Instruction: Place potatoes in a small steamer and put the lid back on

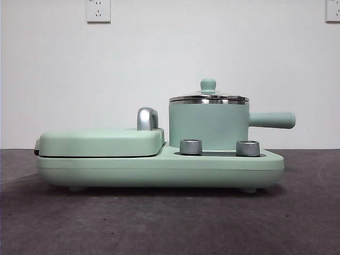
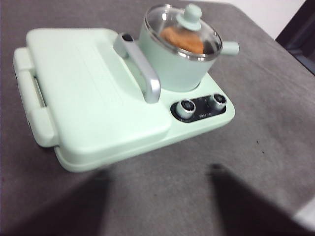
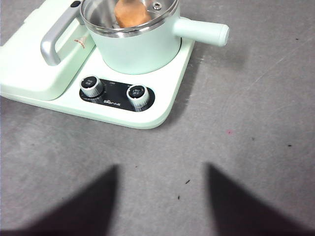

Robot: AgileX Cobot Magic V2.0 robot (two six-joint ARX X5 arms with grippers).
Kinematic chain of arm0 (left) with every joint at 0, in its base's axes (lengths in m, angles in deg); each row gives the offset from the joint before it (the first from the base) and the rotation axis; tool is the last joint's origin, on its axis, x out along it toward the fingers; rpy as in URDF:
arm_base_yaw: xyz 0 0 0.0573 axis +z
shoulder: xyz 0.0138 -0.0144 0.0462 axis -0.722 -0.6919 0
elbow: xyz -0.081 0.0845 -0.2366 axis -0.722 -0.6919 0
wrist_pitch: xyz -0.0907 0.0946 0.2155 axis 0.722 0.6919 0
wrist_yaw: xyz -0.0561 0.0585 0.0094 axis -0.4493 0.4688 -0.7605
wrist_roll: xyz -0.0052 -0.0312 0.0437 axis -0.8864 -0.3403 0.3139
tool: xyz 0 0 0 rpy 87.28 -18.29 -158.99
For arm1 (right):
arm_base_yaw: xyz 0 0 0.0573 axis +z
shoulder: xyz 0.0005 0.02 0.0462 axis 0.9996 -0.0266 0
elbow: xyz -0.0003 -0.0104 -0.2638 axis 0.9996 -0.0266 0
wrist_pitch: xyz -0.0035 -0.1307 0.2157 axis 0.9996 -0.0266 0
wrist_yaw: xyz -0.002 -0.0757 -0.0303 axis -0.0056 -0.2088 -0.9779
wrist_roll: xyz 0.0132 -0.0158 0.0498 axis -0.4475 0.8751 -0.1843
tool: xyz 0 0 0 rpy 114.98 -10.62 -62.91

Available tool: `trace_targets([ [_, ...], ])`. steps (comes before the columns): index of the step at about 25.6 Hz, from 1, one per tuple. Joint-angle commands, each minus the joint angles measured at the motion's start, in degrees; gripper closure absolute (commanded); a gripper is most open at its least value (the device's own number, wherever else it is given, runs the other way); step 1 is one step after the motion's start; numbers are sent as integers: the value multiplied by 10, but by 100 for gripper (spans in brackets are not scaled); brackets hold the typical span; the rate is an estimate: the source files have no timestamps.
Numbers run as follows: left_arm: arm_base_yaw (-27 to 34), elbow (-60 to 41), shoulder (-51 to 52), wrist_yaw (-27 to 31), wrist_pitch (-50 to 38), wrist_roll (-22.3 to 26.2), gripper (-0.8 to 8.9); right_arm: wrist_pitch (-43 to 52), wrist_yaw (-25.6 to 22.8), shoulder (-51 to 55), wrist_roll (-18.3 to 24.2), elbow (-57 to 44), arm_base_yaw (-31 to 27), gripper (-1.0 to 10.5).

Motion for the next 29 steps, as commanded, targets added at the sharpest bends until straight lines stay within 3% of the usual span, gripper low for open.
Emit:
trace_targets([
  [1, -3, 3, 0, -2, -5, 3, 807, 9, 10, -2, 9, 3, 3, 912],
  [3, -3, 3, 0, -2, -1, 2, 807, 2, 28, 0, 9, 4, 3, 912],
  [15, -2, 3, 5, -2, -1, 3, 808, 11, 25, 3, 9, 4, 3, 912],
  [17, 0, -1, 23, 3, -3, 89, 807, 11, 25, 3, 9, 4, 3, 912],
  [22, 57, -114, 101, 41, -107, 154, 807, 11, 25, 3, 9, 4, 3, 912],
  [29, 163, -321, 200, 146, -283, 137, 807, 11, 25, 3, 9, 4, 3, 912],
])
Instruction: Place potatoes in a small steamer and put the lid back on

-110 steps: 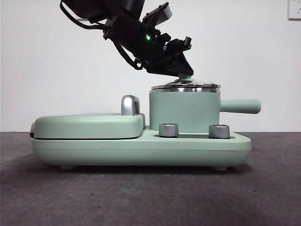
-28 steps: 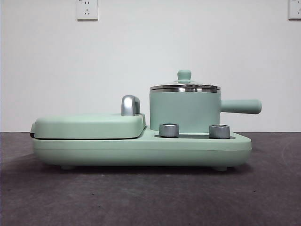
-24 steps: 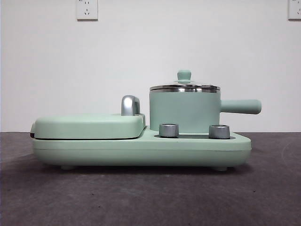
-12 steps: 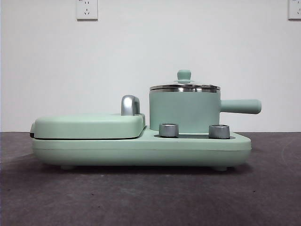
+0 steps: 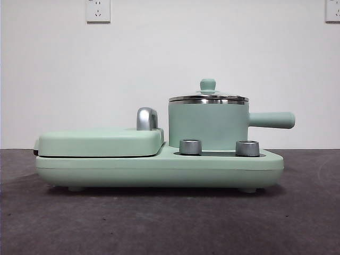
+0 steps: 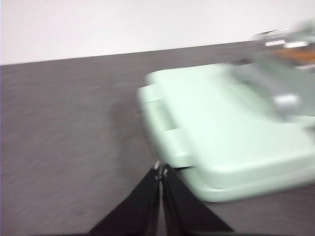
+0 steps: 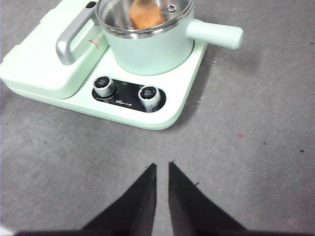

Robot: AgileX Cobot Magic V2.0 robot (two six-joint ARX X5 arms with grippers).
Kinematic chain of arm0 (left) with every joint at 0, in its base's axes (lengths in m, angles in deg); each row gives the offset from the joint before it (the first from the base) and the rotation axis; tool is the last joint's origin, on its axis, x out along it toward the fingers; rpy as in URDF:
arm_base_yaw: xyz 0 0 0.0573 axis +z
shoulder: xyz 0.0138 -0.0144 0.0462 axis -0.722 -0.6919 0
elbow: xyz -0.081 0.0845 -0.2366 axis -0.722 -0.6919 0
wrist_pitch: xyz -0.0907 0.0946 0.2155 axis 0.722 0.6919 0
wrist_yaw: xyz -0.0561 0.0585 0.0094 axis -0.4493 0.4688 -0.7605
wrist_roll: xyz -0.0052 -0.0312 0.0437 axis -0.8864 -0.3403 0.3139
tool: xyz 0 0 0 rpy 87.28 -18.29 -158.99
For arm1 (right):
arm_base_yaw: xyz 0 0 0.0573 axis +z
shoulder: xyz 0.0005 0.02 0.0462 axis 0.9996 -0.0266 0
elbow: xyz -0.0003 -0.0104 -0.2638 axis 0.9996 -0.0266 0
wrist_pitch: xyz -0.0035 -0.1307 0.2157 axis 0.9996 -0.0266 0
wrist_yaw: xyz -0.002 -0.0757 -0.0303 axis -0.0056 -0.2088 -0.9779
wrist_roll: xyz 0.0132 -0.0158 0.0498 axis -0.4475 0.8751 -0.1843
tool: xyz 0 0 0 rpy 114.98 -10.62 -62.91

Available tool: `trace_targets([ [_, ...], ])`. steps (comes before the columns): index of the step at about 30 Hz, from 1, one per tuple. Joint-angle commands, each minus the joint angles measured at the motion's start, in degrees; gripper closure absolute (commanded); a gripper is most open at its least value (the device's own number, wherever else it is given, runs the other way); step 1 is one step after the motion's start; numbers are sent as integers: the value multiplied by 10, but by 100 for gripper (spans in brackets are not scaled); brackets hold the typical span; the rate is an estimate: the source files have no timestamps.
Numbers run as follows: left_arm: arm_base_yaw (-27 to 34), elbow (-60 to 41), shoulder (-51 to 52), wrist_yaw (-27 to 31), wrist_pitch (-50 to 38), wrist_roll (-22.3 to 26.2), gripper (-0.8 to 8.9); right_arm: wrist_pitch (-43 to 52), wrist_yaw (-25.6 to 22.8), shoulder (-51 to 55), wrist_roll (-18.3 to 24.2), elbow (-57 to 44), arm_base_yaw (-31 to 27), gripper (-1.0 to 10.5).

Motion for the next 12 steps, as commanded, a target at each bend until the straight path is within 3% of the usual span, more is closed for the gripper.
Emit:
trace_targets([
  [1, 26, -69, 30, 24, -75, -14, 807, 6, 0, 0, 4, 4, 3, 912],
  [6, 57, -165, 96, 28, -144, -42, 807, 6, 0, 0, 4, 4, 3, 912],
  [12, 78, -163, 105, 28, -122, -46, 807, 6, 0, 0, 4, 4, 3, 912],
])
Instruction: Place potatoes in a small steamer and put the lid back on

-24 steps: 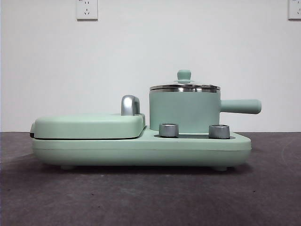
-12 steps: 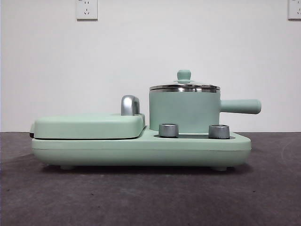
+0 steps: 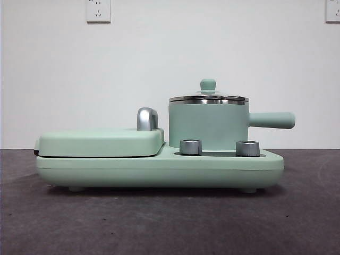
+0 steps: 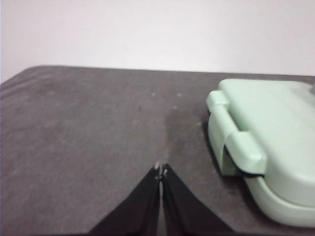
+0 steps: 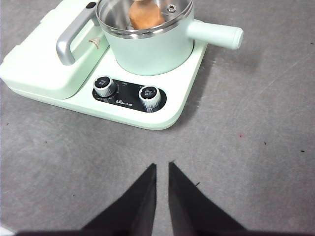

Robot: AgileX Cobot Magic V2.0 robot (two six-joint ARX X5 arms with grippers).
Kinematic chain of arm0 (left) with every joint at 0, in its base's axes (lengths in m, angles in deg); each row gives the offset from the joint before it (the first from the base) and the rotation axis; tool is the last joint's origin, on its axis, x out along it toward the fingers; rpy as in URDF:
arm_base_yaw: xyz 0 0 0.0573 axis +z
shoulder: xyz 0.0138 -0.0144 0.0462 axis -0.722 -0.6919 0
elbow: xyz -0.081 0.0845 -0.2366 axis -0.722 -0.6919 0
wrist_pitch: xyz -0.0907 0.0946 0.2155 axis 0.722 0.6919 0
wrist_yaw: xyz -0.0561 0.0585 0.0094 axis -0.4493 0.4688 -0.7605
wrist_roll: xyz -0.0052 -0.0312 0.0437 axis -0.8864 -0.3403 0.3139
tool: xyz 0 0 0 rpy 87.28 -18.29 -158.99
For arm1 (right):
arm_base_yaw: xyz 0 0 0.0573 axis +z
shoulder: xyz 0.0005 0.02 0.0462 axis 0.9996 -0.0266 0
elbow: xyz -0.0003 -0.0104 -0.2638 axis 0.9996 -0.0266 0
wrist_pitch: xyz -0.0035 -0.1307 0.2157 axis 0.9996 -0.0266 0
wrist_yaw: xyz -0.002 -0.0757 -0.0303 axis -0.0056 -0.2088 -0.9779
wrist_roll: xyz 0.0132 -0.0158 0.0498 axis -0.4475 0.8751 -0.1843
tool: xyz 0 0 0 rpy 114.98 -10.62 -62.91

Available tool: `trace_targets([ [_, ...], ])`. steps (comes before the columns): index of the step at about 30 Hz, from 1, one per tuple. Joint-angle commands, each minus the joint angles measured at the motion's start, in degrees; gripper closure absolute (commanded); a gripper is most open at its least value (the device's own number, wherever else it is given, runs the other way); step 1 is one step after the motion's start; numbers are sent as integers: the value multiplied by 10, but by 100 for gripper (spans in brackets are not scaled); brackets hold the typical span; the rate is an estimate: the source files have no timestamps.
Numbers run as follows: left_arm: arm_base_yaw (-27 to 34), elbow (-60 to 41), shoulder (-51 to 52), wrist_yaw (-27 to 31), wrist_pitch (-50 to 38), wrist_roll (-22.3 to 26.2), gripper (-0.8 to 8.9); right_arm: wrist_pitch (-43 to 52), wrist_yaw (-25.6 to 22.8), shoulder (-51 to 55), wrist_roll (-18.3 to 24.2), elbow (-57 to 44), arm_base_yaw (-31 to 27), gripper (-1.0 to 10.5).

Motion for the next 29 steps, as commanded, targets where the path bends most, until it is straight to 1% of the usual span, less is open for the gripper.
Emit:
trace_targets([
  [1, 6, -11, 1, 2, -6, -7, 807, 6, 0, -1, 4, 4, 3, 912],
  [13, 7, -11, 0, 2, -6, -7, 807, 7, 0, -1, 4, 4, 3, 912],
  [14, 7, -11, 0, 2, -6, -7, 807, 13, -1, -1, 14, 4, 3, 912],
  [15, 7, -11, 0, 2, -6, -7, 807, 22, -14, -1, 48, 4, 2, 912],
  [17, 7, -11, 0, 2, -6, -7, 807, 34, -30, 8, 85, 0, -8, 912],
  [18, 7, -11, 0, 2, -6, -7, 807, 56, -35, 16, 104, -12, -20, 912],
  [20, 7, -11, 0, 2, -6, -7, 807, 108, -31, 38, 120, -52, -52, 912],
  [21, 7, -11, 0, 2, -6, -7, 807, 151, -26, 57, 119, -94, -79, 912],
  [23, 7, -11, 0, 2, -6, -7, 807, 204, -17, 85, 111, -154, -110, 912],
  [24, 7, -11, 0, 2, -6, -7, 807, 246, -8, 106, 112, -202, -131, 912],
  [26, 7, -11, 0, 2, -6, -7, 807, 292, 1, 126, 120, -255, -151, 912],
  [29, 7, -11, 0, 2, -6, -7, 807, 359, 2, 157, 132, -340, -180, 912],
])
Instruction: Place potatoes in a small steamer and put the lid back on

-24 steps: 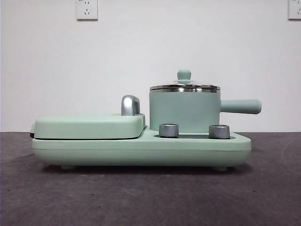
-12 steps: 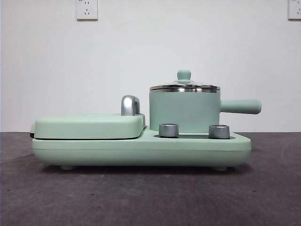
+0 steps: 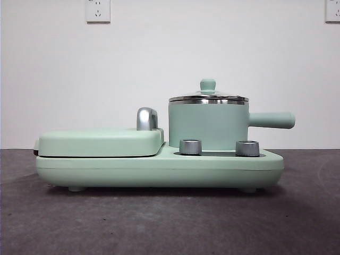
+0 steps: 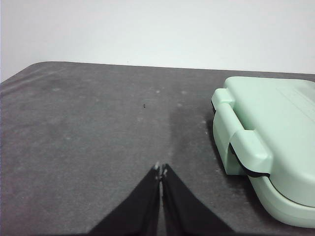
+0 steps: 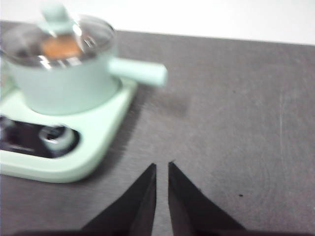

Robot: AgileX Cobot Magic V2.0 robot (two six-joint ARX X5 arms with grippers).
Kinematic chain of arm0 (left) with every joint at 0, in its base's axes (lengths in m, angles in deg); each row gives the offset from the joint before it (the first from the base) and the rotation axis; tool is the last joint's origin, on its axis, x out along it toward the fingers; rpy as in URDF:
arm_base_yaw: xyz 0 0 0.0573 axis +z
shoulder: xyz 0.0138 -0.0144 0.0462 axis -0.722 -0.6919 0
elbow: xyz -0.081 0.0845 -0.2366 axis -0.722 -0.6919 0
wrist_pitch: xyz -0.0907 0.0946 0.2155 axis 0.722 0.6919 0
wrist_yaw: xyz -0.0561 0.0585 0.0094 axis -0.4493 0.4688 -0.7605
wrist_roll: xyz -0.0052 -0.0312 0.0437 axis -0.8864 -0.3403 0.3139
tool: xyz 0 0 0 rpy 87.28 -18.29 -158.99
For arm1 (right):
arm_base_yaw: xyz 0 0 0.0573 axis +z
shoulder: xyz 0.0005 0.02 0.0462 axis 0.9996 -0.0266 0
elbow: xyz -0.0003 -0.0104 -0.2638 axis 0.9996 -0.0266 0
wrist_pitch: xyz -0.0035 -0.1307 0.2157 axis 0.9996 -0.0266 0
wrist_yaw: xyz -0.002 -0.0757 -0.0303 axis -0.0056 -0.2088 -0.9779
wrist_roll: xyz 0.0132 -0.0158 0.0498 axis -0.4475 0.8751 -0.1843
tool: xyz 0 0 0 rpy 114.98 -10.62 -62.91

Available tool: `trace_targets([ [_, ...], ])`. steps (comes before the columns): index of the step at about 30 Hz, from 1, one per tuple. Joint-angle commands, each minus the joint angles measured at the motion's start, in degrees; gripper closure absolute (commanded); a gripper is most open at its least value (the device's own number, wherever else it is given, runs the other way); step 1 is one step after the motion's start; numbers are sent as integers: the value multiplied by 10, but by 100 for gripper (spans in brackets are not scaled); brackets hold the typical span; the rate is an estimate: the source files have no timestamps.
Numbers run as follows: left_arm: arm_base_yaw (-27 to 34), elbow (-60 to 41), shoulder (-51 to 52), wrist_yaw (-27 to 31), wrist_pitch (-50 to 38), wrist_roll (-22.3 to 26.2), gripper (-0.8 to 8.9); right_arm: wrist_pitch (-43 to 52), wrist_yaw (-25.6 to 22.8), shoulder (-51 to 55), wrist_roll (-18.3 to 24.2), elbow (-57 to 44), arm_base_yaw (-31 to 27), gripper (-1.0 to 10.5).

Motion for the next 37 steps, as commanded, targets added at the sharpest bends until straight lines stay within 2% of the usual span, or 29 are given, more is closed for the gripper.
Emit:
trace_targets([
  [1, 0, -11, 0, 2, -7, -5, 807, 68, 2, 25, 21, -70, -21, 912],
  [5, 0, -11, 0, 2, -7, -5, 807, 145, 2, 57, 30, -145, -36, 912],
  [8, 0, -11, 0, 2, -7, -5, 807, 165, 2, 89, 31, -181, -38, 912],
  [37, 0, -11, 0, 2, -7, -5, 807, 162, 0, 95, 34, -179, -38, 912],
])
